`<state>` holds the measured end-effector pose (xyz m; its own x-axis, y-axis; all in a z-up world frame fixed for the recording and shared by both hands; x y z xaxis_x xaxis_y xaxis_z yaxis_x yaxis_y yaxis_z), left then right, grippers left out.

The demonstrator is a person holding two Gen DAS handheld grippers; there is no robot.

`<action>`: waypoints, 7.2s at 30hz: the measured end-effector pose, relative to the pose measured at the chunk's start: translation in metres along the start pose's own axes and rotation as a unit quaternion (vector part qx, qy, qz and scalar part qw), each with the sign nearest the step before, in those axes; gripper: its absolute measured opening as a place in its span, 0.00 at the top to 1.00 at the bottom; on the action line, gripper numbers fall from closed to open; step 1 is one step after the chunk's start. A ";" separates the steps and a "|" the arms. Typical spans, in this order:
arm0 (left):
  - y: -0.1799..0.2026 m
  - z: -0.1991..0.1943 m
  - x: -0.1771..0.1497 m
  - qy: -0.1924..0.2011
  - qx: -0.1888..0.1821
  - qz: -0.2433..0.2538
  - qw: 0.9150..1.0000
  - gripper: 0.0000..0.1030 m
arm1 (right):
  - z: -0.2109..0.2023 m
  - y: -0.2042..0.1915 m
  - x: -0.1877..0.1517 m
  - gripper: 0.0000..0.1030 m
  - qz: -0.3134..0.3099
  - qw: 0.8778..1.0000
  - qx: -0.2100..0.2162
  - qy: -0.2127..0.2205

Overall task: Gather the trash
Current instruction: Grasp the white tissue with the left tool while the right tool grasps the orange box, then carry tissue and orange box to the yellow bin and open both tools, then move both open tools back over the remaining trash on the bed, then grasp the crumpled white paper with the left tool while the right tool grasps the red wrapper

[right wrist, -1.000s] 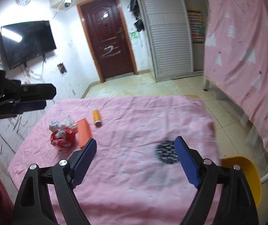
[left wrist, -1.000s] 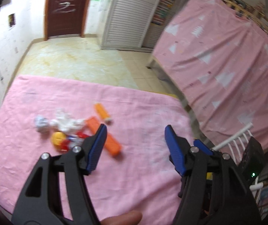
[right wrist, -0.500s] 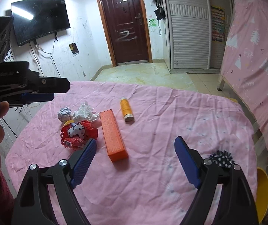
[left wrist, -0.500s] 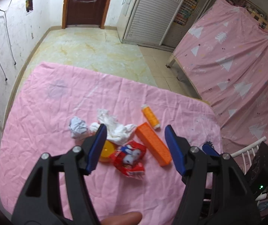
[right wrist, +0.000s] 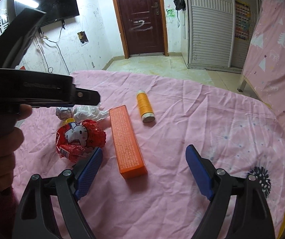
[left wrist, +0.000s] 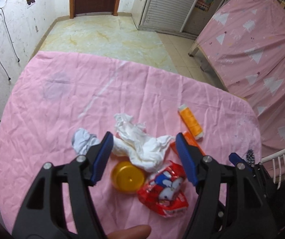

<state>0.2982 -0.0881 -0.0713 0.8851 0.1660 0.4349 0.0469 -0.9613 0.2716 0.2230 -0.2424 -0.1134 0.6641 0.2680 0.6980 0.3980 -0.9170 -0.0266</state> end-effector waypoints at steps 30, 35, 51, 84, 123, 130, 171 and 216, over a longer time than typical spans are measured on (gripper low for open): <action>-0.009 -0.006 -0.001 0.001 -0.052 0.001 0.999 0.87 | 0.022 -0.005 0.006 0.80 -0.015 0.999 -0.028 -0.036; -0.010 -0.007 -0.002 -0.002 -0.038 0.007 0.999 0.87 | 0.017 -0.008 0.003 0.82 -0.009 0.999 -0.018 -0.033; 0.005 -0.018 -0.006 0.034 -0.032 0.028 0.999 0.97 | -0.016 -0.010 0.001 0.83 0.004 1.000 -0.021 0.007; 0.157 -0.100 -0.056 0.108 -0.073 0.149 0.980 0.97 | -0.139 0.098 -0.058 0.82 0.124 0.983 -0.050 0.129; 0.373 -0.034 -0.162 0.028 -0.106 0.296 0.949 0.68 | -0.211 0.270 -0.190 0.82 0.301 0.929 -0.134 0.167; 0.362 -0.025 -0.157 0.021 -0.098 0.281 0.954 0.55 | -0.199 0.270 -0.193 0.51 0.303 0.932 -0.133 0.150; 0.133 -0.092 -0.052 0.087 -0.089 0.120 0.985 0.44 | -0.114 0.083 -0.054 0.30 0.112 0.987 -0.064 0.092; -0.062 -0.006 -0.001 0.009 0.001 -0.004 1.000 0.48 | 0.012 -0.074 0.005 0.27 -0.021 0.999 0.036 -0.010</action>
<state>0.2921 -0.0277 -0.0836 0.8761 0.1774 0.4483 0.0550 -0.9606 0.2726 0.2041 -0.1693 -0.1163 0.6585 0.3119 0.6849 0.4689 -0.8819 -0.0493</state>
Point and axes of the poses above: each gripper's, at about its wrist camera, not at the fingertips, and z roughly the way its jaws point, y to its right, x to its top, the point moved 4 cm from there along z, roughly the way its jaws point, and after that the axes turned 7 degrees about -z, right-handed, at the moved point
